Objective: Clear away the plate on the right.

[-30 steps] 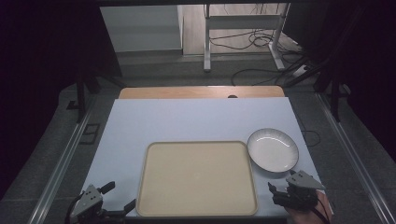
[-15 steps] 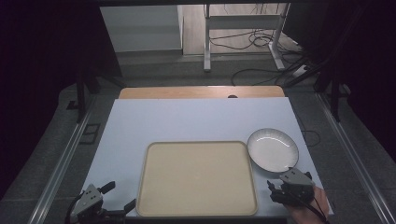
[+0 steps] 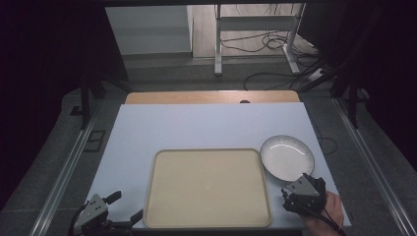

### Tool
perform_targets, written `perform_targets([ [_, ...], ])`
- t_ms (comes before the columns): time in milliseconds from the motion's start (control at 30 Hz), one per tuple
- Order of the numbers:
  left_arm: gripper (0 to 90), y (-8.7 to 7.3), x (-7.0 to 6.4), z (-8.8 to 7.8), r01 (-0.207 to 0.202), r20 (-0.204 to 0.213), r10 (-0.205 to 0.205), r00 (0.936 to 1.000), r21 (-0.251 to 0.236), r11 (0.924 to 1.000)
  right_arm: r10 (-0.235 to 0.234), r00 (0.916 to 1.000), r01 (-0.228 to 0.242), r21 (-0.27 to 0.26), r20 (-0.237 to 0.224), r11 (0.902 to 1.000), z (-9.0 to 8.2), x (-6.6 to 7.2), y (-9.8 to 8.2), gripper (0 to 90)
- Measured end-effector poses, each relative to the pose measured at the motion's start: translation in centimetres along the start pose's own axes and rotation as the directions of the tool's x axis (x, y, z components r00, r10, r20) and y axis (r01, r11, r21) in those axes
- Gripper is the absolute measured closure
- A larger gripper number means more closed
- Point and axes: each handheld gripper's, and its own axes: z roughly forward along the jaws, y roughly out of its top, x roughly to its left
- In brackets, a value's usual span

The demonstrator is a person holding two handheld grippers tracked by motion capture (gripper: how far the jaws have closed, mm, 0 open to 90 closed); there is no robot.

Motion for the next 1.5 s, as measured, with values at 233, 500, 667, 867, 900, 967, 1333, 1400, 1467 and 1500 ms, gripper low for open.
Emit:
perform_targets([
  [233,0.4,0.0,0.0,0.0,0.005,0.001,-0.005,1.0,0.0,1.0,-0.089,0.9945,0.088,0.016,0.055,0.996,0.2,0.2,0.0,17.8],
  [500,0.4,0.0,0.1,0.0,0.007,0.002,-0.007,1.0,0.0,1.0,-0.257,0.9594,0.251,0.066,0.116,0.9658,0.8,1.2,0.3,21.5],
  [667,0.4,0.0,0.1,0.1,0.007,0.004,-0.007,1.0,0.002,1.0,-0.367,0.9196,0.355,0.103,0.142,0.9294,1.3,1.9,0.4,24.1],
  [867,0.4,0.0,0.1,0.1,0.009,0.005,-0.009,0.9999,0.003,1.0,-0.452,0.8756,0.435,0.13,0.169,0.8908,1.7,2.5,0.6,28.4],
  [900,0.4,0.0,0.1,0.1,0.009,0.006,-0.009,0.9999,0.003,1.0,-0.464,0.869,0.446,0.133,0.172,0.8851,1.8,2.5,0.6,29.2],
  [967,0.4,0.0,0.1,0.1,0.008,0.006,-0.008,0.9999,0.004,1.0,-0.483,0.8573,0.464,0.141,0.178,0.8748,1.9,2.8,0.7,31.1],
  [1333,0.5,0.1,0.1,0.2,0.005,0.014,-0.005,0.9999,0.008,1.0,-0.593,0.7768,0.567,0.175,0.211,0.8048,2.8,3.5,0.7,44.6],
  [1400,0.5,0.1,0.1,0.2,0.006,0.014,-0.006,0.9999,0.008,0.9999,-0.618,0.7583,0.591,0.184,0.206,0.7856,3.1,3.8,0.7,49.5],
  [1467,0.5,0.1,0.1,0.2,0.006,0.015,-0.006,0.9999,0.009,0.9999,-0.638,0.7419,0.61,0.19,0.205,0.7695,3.3,3.9,0.7,52.1],
  [1500,0.5,0.1,0.1,0.2,0.006,0.016,-0.006,0.9999,0.009,0.9999,-0.638,0.7419,0.61,0.19,0.205,0.7695,3.3,3.9,0.7,52.1],
])
